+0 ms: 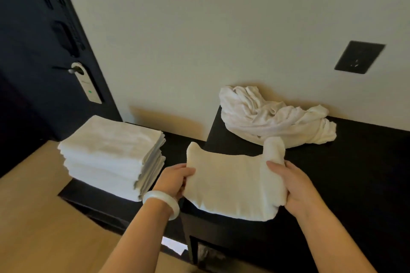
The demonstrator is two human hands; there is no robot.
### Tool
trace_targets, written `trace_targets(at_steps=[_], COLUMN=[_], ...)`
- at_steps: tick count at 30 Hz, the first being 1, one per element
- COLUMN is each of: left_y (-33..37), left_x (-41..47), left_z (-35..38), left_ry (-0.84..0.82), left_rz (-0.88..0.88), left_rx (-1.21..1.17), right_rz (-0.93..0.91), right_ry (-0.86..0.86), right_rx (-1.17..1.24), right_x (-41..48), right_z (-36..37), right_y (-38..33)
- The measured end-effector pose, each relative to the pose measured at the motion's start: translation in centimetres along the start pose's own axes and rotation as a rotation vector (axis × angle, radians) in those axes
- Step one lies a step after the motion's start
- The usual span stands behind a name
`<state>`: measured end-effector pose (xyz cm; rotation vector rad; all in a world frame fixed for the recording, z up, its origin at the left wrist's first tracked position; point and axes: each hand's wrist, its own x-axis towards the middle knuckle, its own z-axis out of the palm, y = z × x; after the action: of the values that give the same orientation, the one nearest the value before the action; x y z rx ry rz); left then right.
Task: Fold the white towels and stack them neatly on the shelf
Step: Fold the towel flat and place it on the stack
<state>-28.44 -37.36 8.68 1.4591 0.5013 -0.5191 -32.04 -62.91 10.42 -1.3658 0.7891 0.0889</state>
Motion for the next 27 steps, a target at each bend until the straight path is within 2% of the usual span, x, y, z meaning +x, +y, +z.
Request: trace_targets(at_steps=[3,8,17,21,27], left_y=[2.1,6.2,9.5,10.6,13.6], left_x=[1.3,4.6,11.5,15.3,21.7], left_z=[-3.9,-11.6,-25.9,-30.9,-37.2], left_ry=[0.067,0.138,0.275,0.267,0.264], left_rz=[0.036,0.084,0.020,-0.022,-0.057], left_rx=[-0.096,-0.056,0.012,0.031,0.078], right_rz=[-0.056,-0.124,-0.011,0.011,0.037], right_ry=[-0.102,-0.259,-0.376,-0.373,-0.265], right_rx=[0.038,0.068,-0.060,-0.054,-0.063], right_x=[0.9,3.9,9.0,11.0,12.3], right_z=[4.5,13.1,29.6,34.7,41.5], right_y=[-0.9,-2.0,0.1,1.9,4.8])
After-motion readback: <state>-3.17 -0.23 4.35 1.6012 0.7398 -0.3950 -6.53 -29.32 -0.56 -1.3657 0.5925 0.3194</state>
